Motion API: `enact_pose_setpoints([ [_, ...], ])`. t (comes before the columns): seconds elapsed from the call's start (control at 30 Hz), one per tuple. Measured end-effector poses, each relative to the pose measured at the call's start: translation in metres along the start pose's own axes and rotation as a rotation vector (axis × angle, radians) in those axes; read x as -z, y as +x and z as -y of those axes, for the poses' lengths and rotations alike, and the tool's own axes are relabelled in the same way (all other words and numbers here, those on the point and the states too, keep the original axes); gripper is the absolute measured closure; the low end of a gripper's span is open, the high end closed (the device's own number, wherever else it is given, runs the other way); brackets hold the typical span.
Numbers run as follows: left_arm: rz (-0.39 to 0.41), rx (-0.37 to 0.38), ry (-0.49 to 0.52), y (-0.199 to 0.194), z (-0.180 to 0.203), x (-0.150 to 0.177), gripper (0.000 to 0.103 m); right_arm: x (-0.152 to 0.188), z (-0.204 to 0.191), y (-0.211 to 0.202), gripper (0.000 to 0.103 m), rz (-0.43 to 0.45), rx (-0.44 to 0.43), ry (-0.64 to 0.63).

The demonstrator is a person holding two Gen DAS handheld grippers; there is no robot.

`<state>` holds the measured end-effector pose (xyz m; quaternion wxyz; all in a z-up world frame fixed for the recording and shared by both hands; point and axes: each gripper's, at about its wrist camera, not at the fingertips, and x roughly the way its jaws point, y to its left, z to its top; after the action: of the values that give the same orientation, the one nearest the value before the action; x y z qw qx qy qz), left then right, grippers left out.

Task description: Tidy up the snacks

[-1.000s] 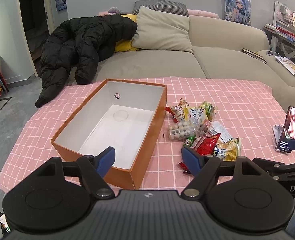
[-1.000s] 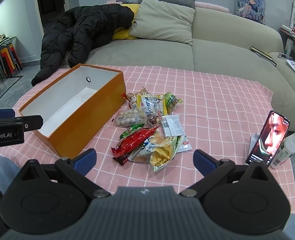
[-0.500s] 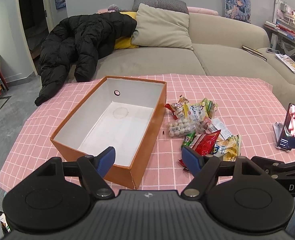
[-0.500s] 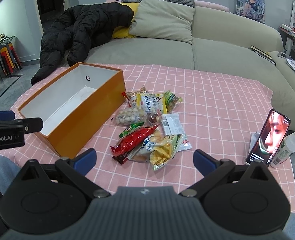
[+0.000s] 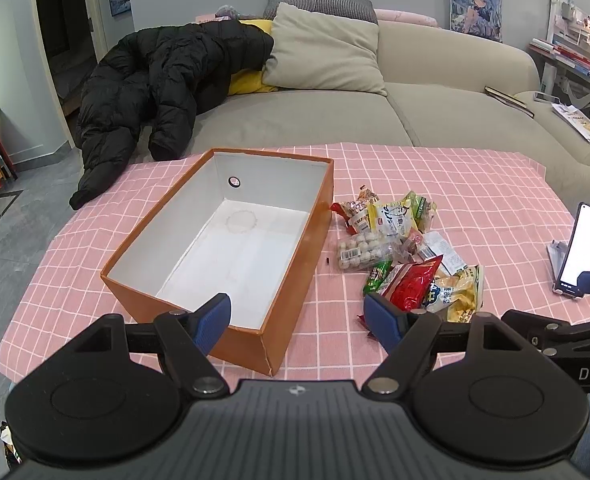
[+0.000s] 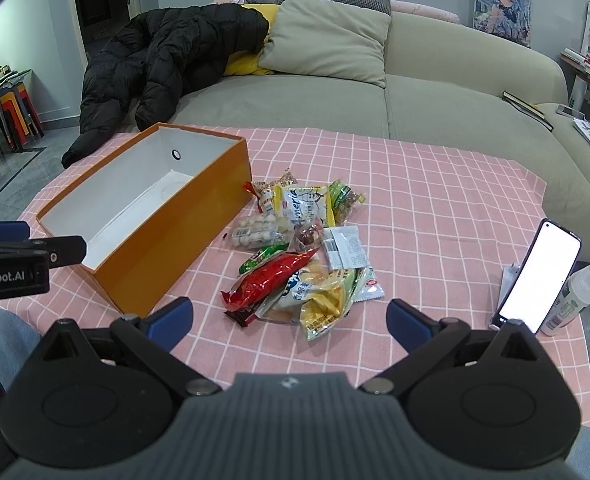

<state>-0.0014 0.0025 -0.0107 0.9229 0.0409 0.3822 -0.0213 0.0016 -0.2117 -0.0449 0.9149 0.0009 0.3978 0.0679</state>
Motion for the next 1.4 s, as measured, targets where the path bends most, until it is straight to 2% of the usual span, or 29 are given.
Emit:
enact_pose_setpoints([
  [1.07, -0.01, 0.016, 0.018, -0.001, 0.006, -0.008, 0.017, 0.0, -0.002, 0.001, 0.004, 0.002, -0.014, -0.013],
  [1.23, 0.027, 0.063, 0.068, 0.002, 0.015, -0.012, 0.019, 0.002, 0.002, 0.004, 0.004, 0.038, -0.06, -0.053],
  [1.3, 0.019, 0.1, 0.078, 0.007, 0.018, -0.014, 0.022, 0.003, 0.006, 0.008, 0.004, 0.042, -0.049, -0.073],
  [1.37, 0.007, 0.148, 0.1, 0.013, 0.023, -0.016, 0.032, 0.003, 0.013, 0.015, 0.01, 0.043, -0.027, -0.085],
  [1.4, 0.005, 0.164, 0.107, 0.016, 0.026, -0.017, 0.033, 0.003, 0.017, 0.019, 0.013, 0.037, -0.024, -0.088],
])
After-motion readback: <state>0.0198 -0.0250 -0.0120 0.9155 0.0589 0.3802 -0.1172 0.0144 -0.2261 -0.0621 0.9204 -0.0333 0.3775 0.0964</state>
